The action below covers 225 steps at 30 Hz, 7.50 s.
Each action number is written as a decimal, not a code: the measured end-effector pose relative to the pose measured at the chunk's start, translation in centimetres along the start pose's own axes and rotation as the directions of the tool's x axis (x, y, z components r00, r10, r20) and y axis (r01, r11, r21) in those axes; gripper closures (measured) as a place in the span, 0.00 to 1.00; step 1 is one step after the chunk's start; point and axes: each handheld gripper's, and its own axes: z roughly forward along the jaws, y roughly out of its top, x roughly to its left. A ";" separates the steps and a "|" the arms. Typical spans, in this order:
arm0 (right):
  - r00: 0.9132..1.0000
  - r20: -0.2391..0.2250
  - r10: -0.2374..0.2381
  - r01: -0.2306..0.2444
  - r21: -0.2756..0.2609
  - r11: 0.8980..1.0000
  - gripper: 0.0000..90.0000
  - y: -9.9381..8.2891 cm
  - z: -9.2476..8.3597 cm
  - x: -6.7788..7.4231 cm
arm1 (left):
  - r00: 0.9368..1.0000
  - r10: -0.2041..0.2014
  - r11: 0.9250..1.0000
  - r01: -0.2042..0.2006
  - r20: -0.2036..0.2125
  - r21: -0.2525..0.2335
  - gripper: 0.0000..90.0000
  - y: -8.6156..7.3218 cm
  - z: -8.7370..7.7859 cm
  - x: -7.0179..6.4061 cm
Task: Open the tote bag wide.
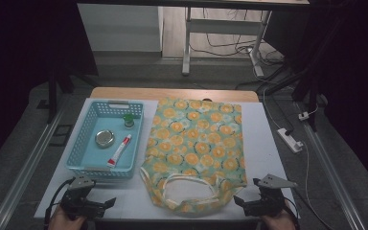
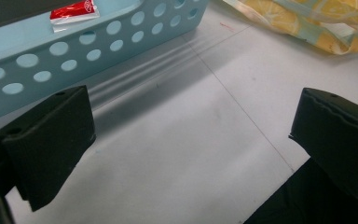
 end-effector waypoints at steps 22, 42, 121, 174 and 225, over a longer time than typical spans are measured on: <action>1.000 -0.008 -0.014 0.014 -0.022 1.000 0.00 0.5 -0.4 0.2 | 1.000 0.011 1.000 -0.011 -0.004 0.000 0.00 0.0 0.0 -0.1; 0.998 -0.034 -0.059 0.058 -0.030 0.998 0.00 1.1 0.1 1.2 | 1.000 0.003 1.000 -0.003 0.008 0.005 0.00 0.0 0.0 0.0; 0.879 -0.385 -0.282 0.336 0.079 0.939 0.08 7.2 9.0 11.1 | 1.000 0.010 1.000 -0.011 0.030 0.015 0.00 0.1 0.2 0.1; 0.921 -0.332 -0.204 0.237 0.061 0.969 0.99 15.8 11.3 2.4 | 0.999 0.017 0.999 -0.018 0.027 0.029 0.00 0.2 0.4 0.0; 0.982 -0.136 -0.133 0.147 0.098 0.984 0.99 20.2 21.1 -6.8 | 0.999 -0.003 1.000 0.001 0.040 0.028 0.00 0.2 0.4 0.3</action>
